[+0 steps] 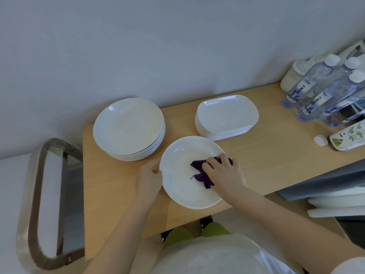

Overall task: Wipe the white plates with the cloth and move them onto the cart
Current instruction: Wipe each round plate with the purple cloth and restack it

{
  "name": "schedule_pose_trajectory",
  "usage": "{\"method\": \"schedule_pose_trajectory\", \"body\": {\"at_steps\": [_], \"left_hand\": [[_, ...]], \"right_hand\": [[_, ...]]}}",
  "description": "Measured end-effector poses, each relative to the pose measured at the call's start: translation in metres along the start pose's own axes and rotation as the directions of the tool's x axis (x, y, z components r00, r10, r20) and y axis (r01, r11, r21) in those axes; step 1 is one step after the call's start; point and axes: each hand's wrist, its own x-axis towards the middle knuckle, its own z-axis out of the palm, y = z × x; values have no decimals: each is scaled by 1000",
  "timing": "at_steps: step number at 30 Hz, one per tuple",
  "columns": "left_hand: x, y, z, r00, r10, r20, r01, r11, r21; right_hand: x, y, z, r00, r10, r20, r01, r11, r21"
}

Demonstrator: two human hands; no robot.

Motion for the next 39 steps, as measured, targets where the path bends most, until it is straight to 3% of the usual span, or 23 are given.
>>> {"method": "schedule_pose_trajectory", "body": {"at_steps": [4, 7, 13, 17, 21, 27, 32, 36, 39], "left_hand": [[-1, 0, 0, 1000, -4, -22, 5, 1000, 16], [-1, 1, 1, 1000, -8, -28, 8, 1000, 14], [-2, 2, -2, 998, -54, 37, 58, 994, -91], [3, -2, -7, 995, -77, 67, 85, 988, -130], [5, -2, -8, 994, -96, 57, 102, 989, -104], [2, 0, -5, 997, -65, 48, 69, 995, -77], [1, 0, -3, 997, -80, 26, 81, 994, -74], [1, -1, -3, 996, -88, 29, 89, 995, -38], [1, -2, -3, 996, -89, 18, 89, 996, -20]], "right_hand": [[23, -5, 6, 992, 128, 0, -127, 989, 81], [40, -17, 5, 980, 197, 16, -194, 939, 284], [41, -41, -4, 997, -35, 70, -8, 841, 541], [25, -60, -10, 984, -140, 111, 36, 762, 646], [3, -65, -7, 980, -171, 102, 75, 792, 606], [-16, -30, -1, 969, -223, 103, 167, 907, 386], [-14, 3, -4, 987, -96, 131, 87, 994, 71], [-3, 21, -7, 997, 72, -24, -71, 997, 12], [10, 32, -10, 973, 151, -173, -133, 985, 111]]}}
